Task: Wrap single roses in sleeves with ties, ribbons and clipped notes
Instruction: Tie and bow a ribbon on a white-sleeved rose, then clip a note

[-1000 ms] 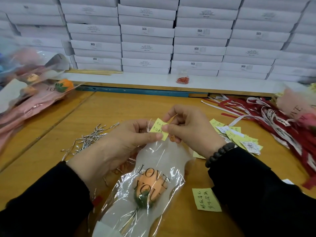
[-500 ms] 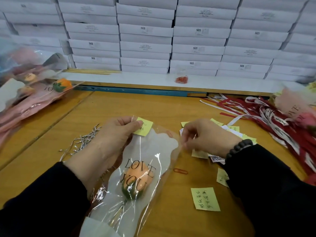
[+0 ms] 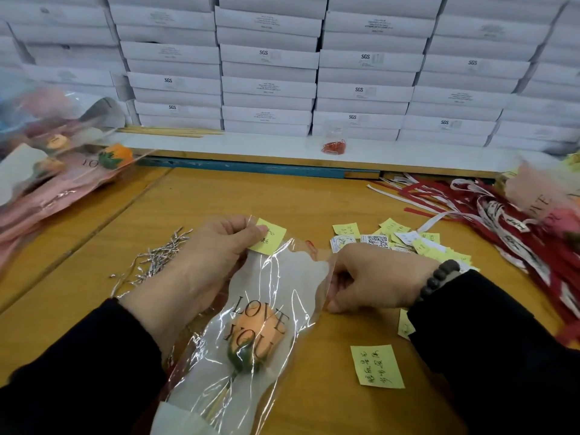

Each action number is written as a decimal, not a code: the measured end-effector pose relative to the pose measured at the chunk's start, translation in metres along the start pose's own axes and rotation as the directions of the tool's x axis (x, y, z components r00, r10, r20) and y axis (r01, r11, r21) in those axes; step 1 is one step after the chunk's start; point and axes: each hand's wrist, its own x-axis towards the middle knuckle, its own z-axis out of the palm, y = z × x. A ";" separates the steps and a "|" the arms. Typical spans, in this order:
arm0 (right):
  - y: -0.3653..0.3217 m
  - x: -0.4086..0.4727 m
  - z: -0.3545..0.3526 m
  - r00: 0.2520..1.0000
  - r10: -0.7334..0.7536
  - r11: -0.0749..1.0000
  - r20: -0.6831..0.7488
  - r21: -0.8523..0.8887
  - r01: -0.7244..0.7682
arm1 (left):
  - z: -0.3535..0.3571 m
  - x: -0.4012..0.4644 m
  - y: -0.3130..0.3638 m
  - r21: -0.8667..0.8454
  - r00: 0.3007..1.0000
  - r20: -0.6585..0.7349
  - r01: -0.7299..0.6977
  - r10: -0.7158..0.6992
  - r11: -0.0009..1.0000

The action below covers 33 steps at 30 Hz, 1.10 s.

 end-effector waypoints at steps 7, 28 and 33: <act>0.020 0.002 -0.010 0.895 0.096 0.913 -0.437 0.397 0.095 | 0.009 -0.002 -0.004 0.010 1.000 0.028 -0.001 0.001 1.000; -0.003 0.017 0.005 0.778 -0.041 0.682 -0.627 0.551 0.480 | 0.024 -0.002 -0.013 0.019 0.991 0.124 -0.044 0.041 0.999; -0.003 0.018 0.005 0.769 -0.013 0.638 -0.639 0.586 0.499 | 0.023 0.000 -0.015 0.065 0.990 0.131 -0.062 0.053 0.996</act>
